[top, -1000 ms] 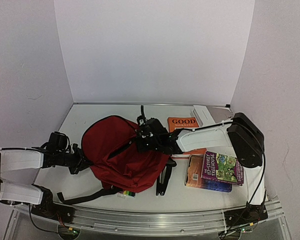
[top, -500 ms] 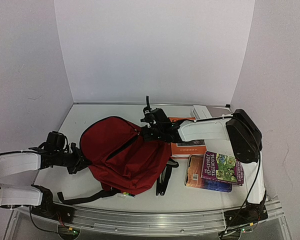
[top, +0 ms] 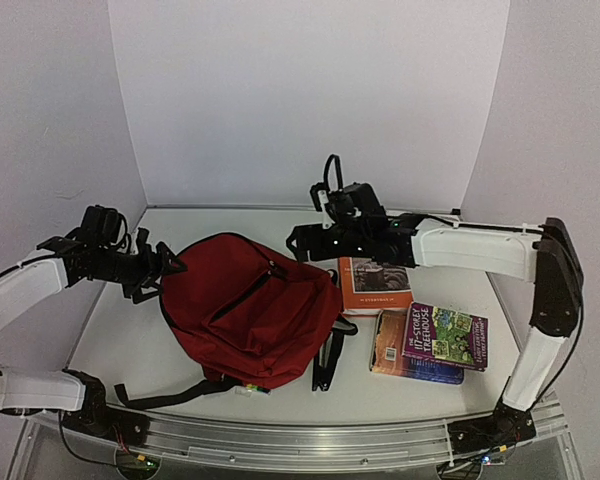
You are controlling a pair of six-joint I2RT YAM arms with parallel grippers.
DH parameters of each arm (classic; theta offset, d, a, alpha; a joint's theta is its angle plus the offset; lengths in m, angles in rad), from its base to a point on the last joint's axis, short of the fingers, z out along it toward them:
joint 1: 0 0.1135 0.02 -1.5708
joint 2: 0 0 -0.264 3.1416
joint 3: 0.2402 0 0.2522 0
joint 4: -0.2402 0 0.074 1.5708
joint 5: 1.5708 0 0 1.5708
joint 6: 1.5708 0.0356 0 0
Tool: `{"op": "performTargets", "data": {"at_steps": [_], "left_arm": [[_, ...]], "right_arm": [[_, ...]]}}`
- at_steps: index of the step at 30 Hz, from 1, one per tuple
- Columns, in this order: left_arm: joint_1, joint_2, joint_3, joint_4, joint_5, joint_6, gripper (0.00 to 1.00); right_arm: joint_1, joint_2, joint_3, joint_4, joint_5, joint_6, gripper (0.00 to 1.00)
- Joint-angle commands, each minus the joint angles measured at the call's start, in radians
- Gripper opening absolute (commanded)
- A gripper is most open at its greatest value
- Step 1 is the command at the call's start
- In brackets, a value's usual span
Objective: Pack the student bag
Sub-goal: Adjust the student bag at the center of the board.
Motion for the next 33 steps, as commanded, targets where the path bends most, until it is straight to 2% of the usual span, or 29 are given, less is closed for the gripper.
{"op": "performTargets", "data": {"at_steps": [1, 4, 9, 14, 21, 28, 33], "left_arm": [[-0.012, 0.061, 0.115, -0.073, 0.016, 0.152, 0.89], [-0.058, 0.117, 0.151, -0.051, 0.019, 0.182, 0.91], [-0.167, 0.228, 0.226, -0.032, -0.055, 0.221, 0.92], [-0.247, 0.333, 0.253, 0.05, -0.115, 0.213, 0.94], [-0.323, 0.491, 0.338, 0.027, -0.264, 0.233, 0.94], [-0.347, 0.55, 0.361, 0.038, -0.293, 0.247, 0.89], [-0.367, 0.594, 0.39, 0.008, -0.312, 0.272, 0.79]], "right_arm": [[0.002, -0.135, -0.107, -0.016, -0.085, 0.112, 0.9], [0.002, -0.2, -0.193, -0.019, -0.096, 0.195, 0.93], [0.002, -0.272, -0.325, -0.016, -0.12, 0.319, 0.94], [0.02, -0.286, -0.395, -0.015, -0.175, 0.393, 0.93], [0.046, -0.271, -0.471, -0.011, -0.159, 0.455, 0.92], [0.082, -0.205, -0.475, 0.071, -0.191, 0.479, 0.82], [0.1, -0.137, -0.436, 0.089, -0.189, 0.475, 0.72]]}}
